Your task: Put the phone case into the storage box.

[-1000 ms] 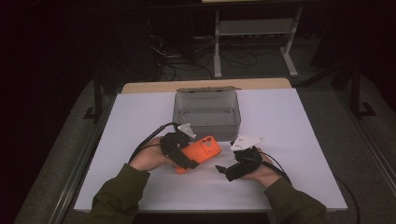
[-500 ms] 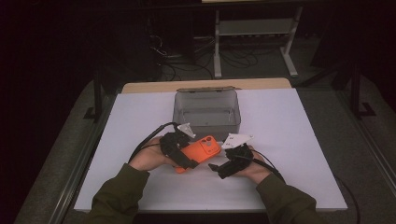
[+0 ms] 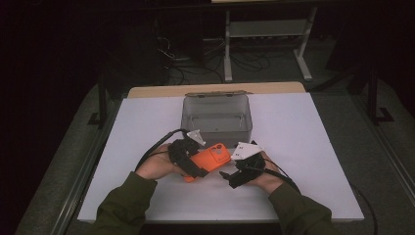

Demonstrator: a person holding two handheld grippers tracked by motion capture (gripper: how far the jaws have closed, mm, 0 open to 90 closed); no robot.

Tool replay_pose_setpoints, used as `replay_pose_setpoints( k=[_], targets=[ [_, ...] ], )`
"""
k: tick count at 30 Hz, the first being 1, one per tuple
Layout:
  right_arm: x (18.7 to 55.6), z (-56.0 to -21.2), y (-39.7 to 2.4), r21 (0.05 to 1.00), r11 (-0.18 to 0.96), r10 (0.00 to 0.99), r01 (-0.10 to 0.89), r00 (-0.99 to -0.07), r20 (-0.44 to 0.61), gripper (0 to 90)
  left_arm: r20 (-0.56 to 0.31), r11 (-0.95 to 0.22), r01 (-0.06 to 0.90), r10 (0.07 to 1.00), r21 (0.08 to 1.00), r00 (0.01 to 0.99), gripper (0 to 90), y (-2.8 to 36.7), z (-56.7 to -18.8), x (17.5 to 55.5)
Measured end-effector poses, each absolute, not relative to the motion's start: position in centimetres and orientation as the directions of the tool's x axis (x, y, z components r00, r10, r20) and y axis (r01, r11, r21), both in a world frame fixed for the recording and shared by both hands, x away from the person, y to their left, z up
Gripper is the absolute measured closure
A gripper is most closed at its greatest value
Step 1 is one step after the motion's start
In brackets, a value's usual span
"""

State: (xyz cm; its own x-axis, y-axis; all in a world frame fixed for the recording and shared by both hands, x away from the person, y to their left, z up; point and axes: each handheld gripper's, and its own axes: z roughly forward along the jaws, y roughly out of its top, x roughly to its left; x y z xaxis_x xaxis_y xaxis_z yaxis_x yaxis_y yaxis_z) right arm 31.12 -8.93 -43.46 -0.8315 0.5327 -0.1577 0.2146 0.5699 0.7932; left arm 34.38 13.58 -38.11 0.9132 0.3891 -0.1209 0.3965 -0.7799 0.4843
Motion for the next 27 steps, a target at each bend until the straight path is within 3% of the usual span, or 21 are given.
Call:
replay_pose_setpoints(
  k=[27],
  targets=[
    [30.17, -43.77, -8.15, 0.720, 0.693, 0.465, 0.030, -0.782, -0.415, 0.0, -0.119, -0.785, 0.393, 0.386, 0.479, 0.915, 16.0, 13.49, -38.14, 34.33]
  ],
)
